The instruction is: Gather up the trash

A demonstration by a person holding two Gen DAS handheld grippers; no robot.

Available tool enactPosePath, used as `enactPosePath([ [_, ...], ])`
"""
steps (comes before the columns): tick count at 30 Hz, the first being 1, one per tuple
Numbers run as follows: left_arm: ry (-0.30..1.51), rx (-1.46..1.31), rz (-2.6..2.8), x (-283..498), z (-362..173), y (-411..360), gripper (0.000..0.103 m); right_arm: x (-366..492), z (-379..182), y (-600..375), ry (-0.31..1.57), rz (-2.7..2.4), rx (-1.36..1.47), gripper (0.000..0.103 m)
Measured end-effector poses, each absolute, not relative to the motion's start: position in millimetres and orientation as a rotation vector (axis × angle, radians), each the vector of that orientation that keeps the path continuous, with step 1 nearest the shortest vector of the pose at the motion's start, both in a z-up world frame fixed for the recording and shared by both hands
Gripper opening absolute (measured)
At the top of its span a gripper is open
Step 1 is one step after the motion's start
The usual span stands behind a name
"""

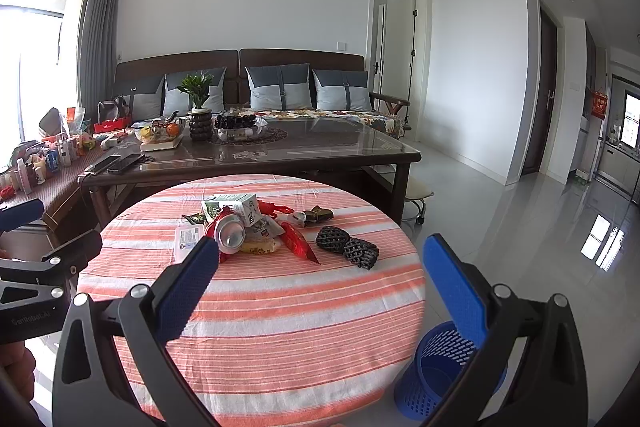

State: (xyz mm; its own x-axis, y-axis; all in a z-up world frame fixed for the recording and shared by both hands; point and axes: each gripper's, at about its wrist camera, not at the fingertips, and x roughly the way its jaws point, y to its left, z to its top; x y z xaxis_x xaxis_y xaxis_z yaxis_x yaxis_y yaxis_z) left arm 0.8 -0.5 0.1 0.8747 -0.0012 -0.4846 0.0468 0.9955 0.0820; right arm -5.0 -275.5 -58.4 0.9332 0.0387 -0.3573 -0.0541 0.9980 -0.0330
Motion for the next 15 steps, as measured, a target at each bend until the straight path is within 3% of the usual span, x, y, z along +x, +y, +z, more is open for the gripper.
enactPosePath([
  [15,0.509,0.096,-0.025,-0.9,-5.4,-5.6,0.098,-5.3,-57.0,-272.0,0.362,0.046,-0.042,0.098],
])
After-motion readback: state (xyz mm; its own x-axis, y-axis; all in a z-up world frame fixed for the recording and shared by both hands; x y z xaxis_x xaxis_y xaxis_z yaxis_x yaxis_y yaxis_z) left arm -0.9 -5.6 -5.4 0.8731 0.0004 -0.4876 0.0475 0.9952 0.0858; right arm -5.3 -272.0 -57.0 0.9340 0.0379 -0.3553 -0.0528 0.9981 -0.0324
